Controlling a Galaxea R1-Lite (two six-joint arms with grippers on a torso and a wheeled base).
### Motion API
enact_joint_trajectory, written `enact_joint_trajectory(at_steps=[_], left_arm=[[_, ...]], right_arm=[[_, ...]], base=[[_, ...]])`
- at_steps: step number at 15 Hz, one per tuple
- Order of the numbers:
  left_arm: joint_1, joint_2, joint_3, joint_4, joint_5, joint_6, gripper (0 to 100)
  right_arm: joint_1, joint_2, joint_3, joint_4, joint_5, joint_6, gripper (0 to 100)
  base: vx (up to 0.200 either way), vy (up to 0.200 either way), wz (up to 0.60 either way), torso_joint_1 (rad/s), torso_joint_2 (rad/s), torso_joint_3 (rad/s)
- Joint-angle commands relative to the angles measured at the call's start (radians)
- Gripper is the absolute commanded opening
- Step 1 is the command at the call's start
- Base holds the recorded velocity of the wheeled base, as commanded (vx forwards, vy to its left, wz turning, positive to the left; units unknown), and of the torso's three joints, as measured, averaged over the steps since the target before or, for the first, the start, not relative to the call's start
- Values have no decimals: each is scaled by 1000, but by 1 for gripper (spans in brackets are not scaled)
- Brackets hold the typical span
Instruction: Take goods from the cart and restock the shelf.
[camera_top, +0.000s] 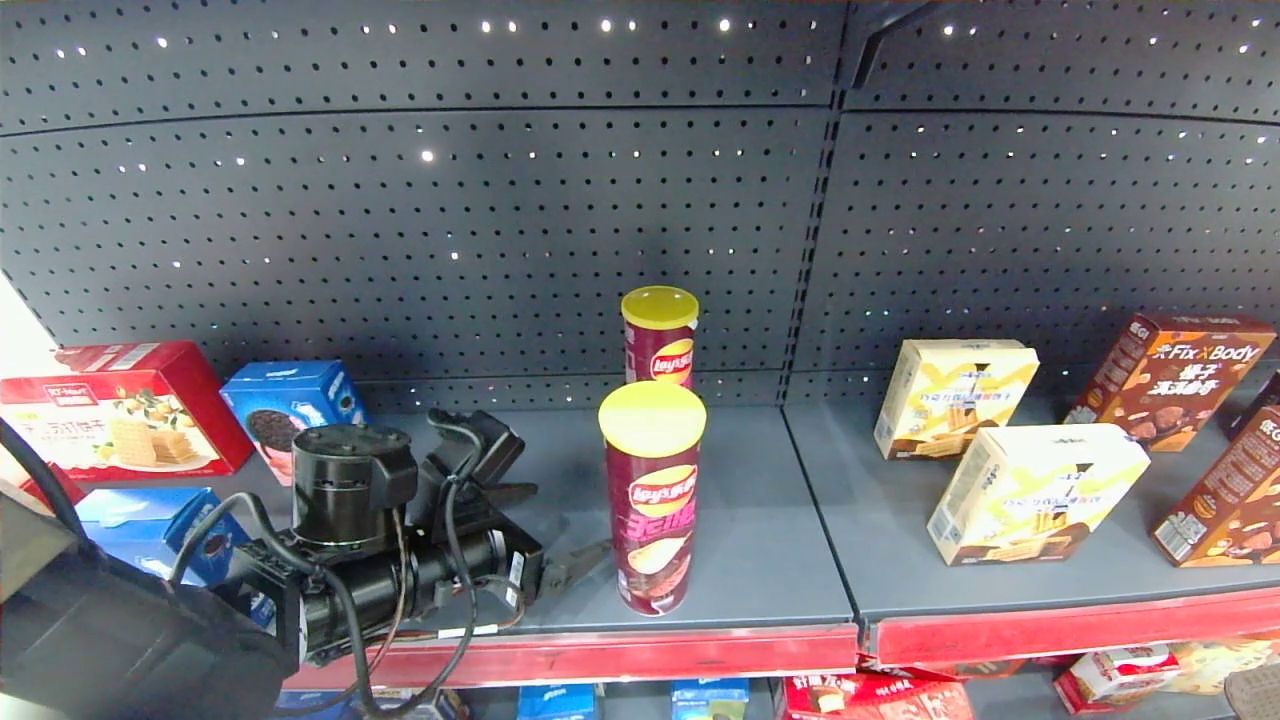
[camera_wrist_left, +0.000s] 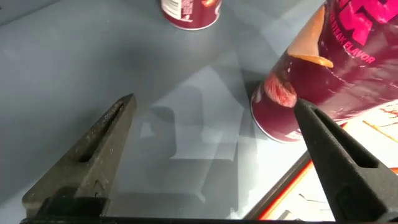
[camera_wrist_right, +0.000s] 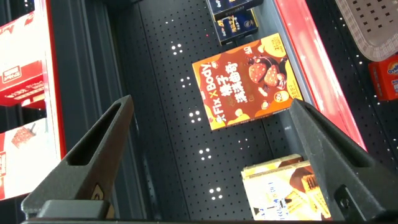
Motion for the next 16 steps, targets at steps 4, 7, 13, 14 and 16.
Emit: enact_joint_trajectory(at_steps=[4,7,13,14,16], left_arm=[[-23,1,-6,0,17,-4,100],[-23,5,-6,-2,17,-4,100],[43,-10,-3,-3,15,-2,100],[72,-24,-3,-22,14,-4,100],[115,-59,-6,-65,10,-10,100]], right_arm=[[0,2,0,0,0,0,100],[0,2,0,0,0,0,100],[0,0,0,0,0,-1,100],[0,0,0,0,0,0,100],[0,2,0,0,0,-1,100]], base=[[0,0,0,0,0,0],[0,0,0,0,0,0],[0,0,0,0,0,0],[0,0,0,0,0,0],[0,0,0,0,0,0]])
